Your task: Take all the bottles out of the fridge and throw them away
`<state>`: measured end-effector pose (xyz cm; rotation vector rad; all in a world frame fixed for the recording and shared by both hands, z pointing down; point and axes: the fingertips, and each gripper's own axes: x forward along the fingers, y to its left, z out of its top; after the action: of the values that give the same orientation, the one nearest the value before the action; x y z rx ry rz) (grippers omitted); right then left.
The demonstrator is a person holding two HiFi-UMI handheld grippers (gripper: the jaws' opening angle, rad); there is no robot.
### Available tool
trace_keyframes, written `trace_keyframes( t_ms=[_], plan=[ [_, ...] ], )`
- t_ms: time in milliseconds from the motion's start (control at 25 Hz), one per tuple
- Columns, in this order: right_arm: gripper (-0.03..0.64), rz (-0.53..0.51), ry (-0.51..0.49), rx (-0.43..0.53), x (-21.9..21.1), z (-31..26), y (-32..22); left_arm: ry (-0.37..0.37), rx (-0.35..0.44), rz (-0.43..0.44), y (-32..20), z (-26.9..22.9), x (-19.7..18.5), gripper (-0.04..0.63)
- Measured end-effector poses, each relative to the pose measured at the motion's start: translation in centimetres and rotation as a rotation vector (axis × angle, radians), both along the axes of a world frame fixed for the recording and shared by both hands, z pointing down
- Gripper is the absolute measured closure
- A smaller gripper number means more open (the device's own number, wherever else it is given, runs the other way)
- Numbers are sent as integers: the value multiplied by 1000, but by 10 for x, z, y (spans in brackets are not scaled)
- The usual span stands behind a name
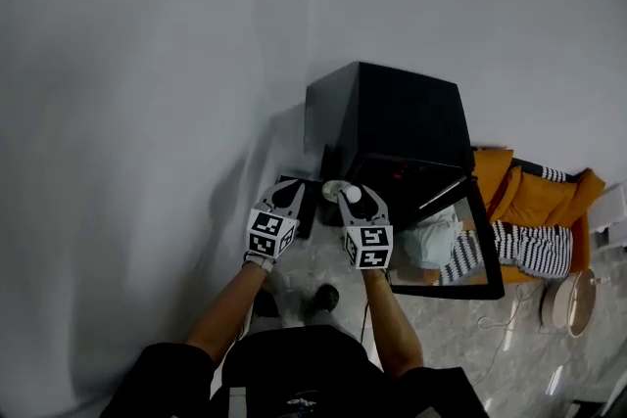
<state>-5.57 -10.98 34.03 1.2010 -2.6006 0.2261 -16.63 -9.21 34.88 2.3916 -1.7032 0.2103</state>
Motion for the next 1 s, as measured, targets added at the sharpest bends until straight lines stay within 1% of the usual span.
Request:
trace_keyframes(
  t_ms=[200, 280, 400, 560, 680, 800, 1000],
  plan=[
    [417, -116, -13, -10, -61, 2, 3, -1, -12, -119, 19, 6, -55, 588],
    [417, -147, -9, -19, -79, 7, 5, 3, -20, -154, 26, 11, -70, 588],
    [417, -179, 8, -38, -96, 23, 8, 5, -37, -182, 34, 21, -82, 588],
    [417, -200, 32, -69, -108, 55, 0, 8, -76, -192, 36, 46, -89, 588],
    [417, -196, 42, -99, -112, 85, -15, 7, -103, -184, 27, 70, -90, 588],
    [417, -180, 51, -135, -109, 121, -25, -1, -129, -171, 21, 100, -90, 588],
    [417, -162, 83, -202, -97, 192, -32, 11, -193, -162, 16, 162, -87, 588]
  ],
)
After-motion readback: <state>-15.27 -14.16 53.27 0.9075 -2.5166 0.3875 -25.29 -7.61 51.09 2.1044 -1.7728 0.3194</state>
